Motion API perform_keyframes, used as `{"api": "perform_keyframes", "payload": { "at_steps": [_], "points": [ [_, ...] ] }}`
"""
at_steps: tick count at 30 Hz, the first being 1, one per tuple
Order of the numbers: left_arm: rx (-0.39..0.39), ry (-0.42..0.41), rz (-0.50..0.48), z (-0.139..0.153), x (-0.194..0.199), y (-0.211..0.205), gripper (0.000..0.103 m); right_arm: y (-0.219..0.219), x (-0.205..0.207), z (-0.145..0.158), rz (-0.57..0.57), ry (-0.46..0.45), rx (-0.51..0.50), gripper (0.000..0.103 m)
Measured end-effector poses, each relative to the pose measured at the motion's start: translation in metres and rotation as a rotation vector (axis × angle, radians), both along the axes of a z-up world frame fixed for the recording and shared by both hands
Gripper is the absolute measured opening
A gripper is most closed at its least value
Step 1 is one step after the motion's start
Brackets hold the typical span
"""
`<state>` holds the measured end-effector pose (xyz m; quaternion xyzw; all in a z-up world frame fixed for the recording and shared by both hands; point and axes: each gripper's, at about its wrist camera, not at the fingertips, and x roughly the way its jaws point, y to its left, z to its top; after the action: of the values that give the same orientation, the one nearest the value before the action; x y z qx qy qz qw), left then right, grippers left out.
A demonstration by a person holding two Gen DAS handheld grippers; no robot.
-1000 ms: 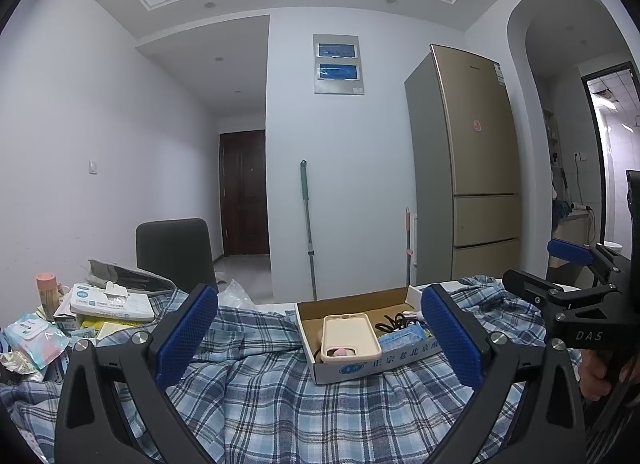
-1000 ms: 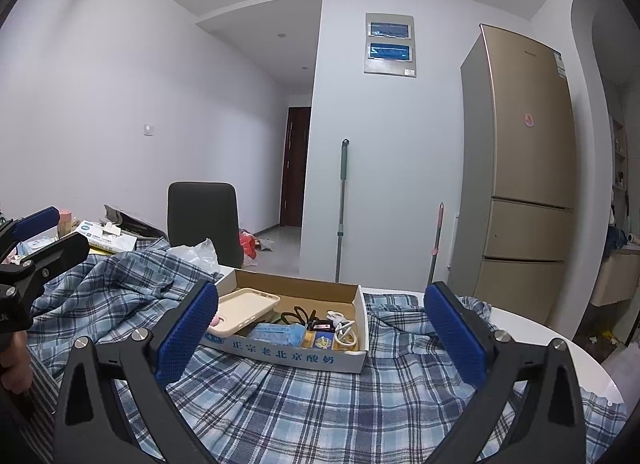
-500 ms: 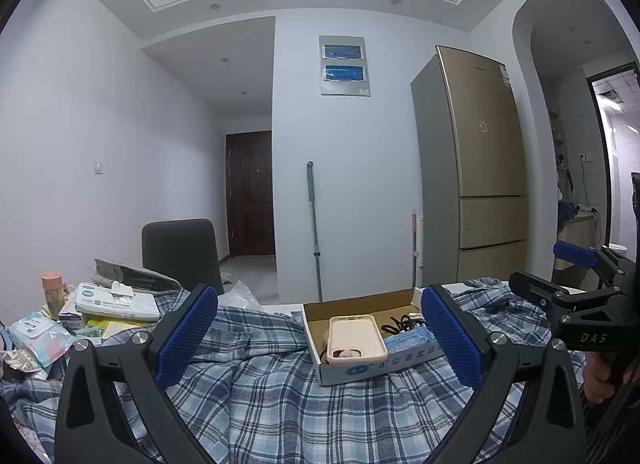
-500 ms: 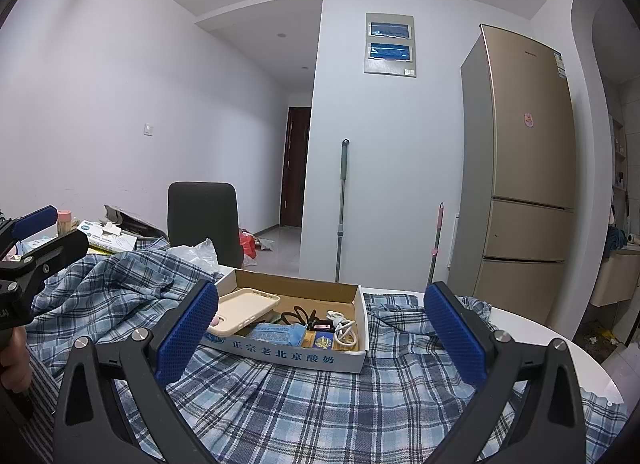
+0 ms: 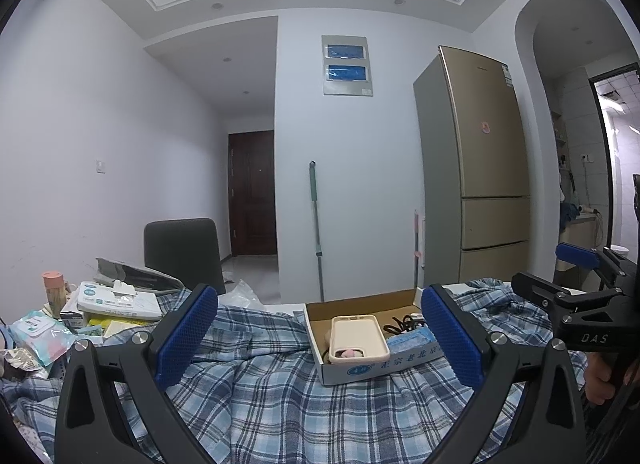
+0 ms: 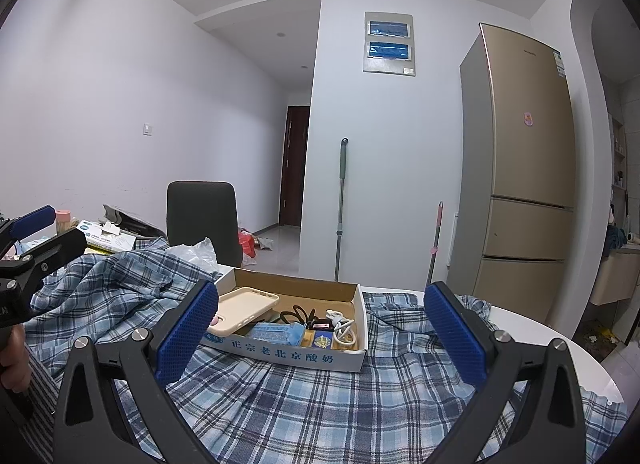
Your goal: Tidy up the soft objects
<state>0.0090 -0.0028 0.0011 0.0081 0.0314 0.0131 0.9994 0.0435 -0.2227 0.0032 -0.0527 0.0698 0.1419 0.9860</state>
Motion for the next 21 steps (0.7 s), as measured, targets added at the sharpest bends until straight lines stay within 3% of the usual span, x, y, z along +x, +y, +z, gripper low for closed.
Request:
{"api": "perform_keyframes", "payload": {
  "at_steps": [21],
  "points": [
    [0.001, 0.01, 0.0, -0.0012, 0.0012, 0.001, 0.103, 0.0002, -0.0006, -0.001, -0.001, -0.003, 0.0, 0.103]
  ]
}}
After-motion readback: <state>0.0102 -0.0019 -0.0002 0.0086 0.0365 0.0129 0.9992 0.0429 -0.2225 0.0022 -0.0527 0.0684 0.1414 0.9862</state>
